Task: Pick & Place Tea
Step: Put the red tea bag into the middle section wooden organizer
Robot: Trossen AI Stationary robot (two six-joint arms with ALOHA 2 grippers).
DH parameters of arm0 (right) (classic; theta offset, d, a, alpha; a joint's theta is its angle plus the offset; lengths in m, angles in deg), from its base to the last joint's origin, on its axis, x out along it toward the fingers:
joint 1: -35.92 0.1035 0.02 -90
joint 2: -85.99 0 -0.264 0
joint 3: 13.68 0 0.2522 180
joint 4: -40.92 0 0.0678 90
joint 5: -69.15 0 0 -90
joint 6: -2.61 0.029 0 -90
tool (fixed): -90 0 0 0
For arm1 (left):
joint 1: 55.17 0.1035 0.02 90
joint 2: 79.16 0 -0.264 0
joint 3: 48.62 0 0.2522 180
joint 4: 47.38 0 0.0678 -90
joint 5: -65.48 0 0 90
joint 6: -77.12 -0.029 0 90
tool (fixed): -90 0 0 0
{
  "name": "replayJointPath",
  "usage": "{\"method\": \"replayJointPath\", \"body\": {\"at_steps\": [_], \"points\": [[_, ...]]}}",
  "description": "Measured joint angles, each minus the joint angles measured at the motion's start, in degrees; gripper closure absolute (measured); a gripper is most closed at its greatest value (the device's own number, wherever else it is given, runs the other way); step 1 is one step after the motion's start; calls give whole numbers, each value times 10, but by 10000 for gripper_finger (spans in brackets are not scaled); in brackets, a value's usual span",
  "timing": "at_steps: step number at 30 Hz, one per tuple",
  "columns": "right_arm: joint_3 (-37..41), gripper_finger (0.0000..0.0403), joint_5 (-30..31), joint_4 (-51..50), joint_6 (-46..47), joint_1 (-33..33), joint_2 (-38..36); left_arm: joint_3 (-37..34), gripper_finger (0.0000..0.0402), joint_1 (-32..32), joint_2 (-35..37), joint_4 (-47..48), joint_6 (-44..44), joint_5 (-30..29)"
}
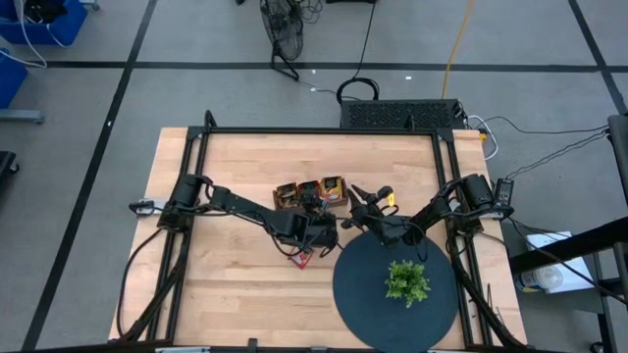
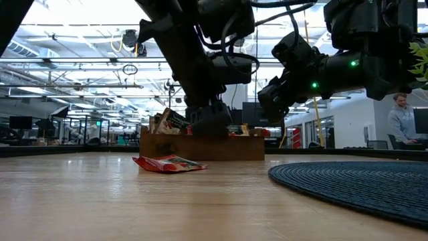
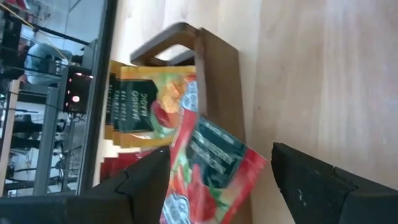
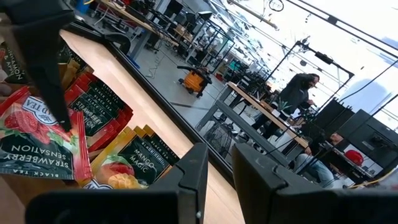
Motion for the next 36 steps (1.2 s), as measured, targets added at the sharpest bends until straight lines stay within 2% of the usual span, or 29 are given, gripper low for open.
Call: {"method": "replayJointPath", "body": {"at_steps": [12,15,20,27,29,36], "points": [[0,342,0,0,0,0,0,0,129,0,-15,0,1,-4],[0,342,0,0,0,0,0,0,141,0,-15,-2,0,-4],[0,342,0,0,0,0,0,0,216,2,-15,-3,11,5],[0,342,0,0,0,0,0,0,376,4,-15,-2,9,6],[0,342,0,0,0,0,0,0,392,2,-14,0,-2,6],[0,342,1,-4,0,0,0,0,396,-10,50,25,6,21]]}}
